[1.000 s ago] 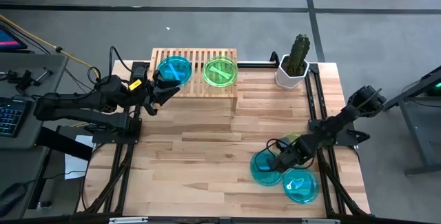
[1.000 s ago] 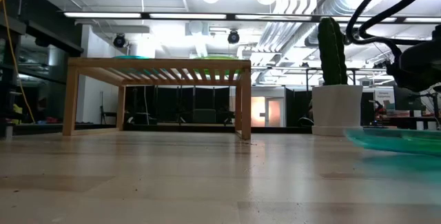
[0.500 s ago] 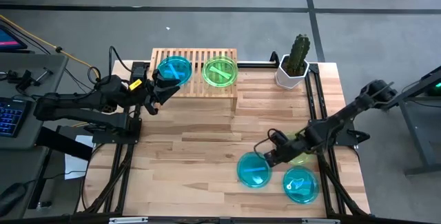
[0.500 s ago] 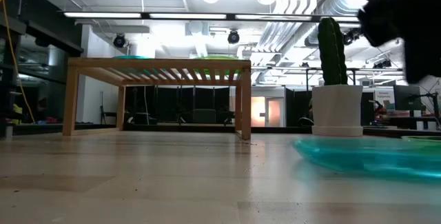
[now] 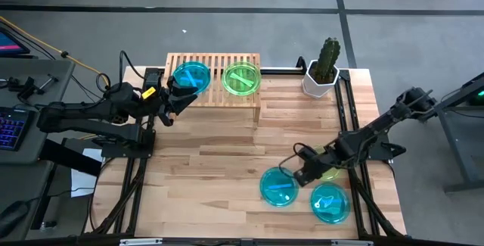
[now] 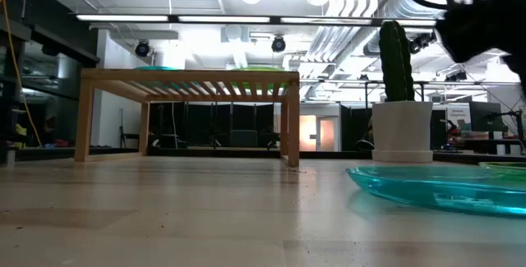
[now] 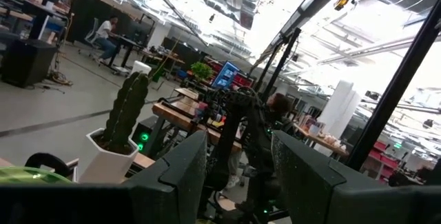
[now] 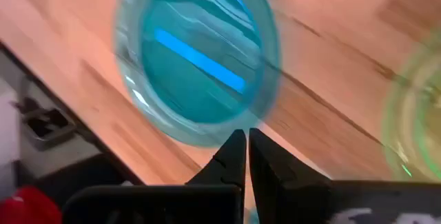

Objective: Place and stack plates onto a shelf
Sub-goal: Stack the blue plate on top of the blue plate on the shelf

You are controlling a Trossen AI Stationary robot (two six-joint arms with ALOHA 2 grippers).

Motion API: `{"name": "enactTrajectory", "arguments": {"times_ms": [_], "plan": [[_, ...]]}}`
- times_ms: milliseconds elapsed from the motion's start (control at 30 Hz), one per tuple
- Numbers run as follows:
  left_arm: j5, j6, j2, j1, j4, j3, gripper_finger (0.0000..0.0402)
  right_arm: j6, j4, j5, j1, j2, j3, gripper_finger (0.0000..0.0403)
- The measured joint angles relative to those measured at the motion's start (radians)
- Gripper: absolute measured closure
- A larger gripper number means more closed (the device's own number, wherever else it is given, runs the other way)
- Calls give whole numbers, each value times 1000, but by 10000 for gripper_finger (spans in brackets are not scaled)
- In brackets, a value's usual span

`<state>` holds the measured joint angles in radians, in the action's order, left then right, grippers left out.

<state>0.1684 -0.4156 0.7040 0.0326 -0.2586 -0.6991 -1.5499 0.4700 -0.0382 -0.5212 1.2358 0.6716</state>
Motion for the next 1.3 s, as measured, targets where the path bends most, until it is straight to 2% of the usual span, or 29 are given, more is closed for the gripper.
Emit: {"name": "enactTrajectory", "arguments": {"times_ms": [167, 333, 433, 567, 700, 833, 1100, 1300], "plan": [[0, 0, 0, 0, 0, 0, 245, -67, 49, 7, -56, 0, 0, 387], [0, 0, 0, 0, 0, 0, 245, -91, 26, 36, -82, 21, -1, 343], [0, 2, 0, 0, 0, 0, 245, -125, -74, 30, -94, 34, -56, 314], [0, 0, 0, 0, -1, 0, 245, -202, -306, 57, -107, 36, -184, 293], [0, 0, 0, 0, -1, 0, 245, -250, -436, 115, -108, 36, -261, 290], [3, 0, 0, 0, -1, 0, 245, -272, -444, 155, -107, 36, -276, 289], [14, 0, 0, 0, -1, 0, 245, -275, -417, 153, -107, 37, -278, 289], [23, 2, 0, 0, -1, 0, 245, -293, -512, 137, -107, 110, -278, 289]]}}
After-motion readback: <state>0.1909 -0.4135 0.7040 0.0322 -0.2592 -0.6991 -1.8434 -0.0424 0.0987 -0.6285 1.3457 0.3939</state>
